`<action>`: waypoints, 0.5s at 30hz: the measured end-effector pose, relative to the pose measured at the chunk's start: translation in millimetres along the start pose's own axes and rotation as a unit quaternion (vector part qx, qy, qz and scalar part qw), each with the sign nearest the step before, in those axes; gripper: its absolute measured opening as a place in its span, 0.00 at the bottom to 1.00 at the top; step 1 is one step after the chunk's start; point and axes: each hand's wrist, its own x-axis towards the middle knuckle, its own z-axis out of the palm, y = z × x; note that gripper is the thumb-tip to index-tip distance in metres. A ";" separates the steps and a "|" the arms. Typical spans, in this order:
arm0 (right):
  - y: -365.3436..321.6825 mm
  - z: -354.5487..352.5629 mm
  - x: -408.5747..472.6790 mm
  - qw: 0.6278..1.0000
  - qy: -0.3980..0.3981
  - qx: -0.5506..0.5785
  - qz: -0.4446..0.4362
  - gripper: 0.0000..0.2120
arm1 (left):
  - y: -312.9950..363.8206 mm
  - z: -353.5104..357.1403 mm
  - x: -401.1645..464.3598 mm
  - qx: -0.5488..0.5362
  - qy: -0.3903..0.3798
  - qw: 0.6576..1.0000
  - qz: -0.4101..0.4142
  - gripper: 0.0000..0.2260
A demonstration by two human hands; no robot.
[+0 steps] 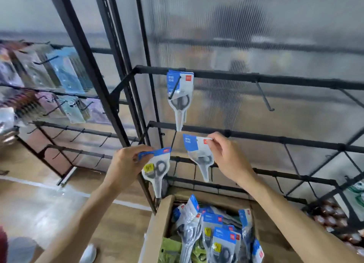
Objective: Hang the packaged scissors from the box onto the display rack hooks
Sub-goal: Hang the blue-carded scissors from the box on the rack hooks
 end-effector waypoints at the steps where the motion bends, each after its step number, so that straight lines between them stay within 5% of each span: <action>1: -12.1 -4.4 12.4 1.000 0.019 -0.002 -0.022 0.10 | 2.4 -6.2 2.1 -0.001 0.007 1.000 0.004 0.08; 7: -78.6 -19.8 75.0 0.993 0.061 0.014 -0.098 0.11 | 9.7 -36.2 7.9 -0.038 0.038 0.998 0.016 0.11; 15: -98.8 -10.8 104.6 0.994 0.070 0.071 -0.033 0.09 | 24.8 -60.8 6.8 -0.065 0.104 0.991 0.049 0.29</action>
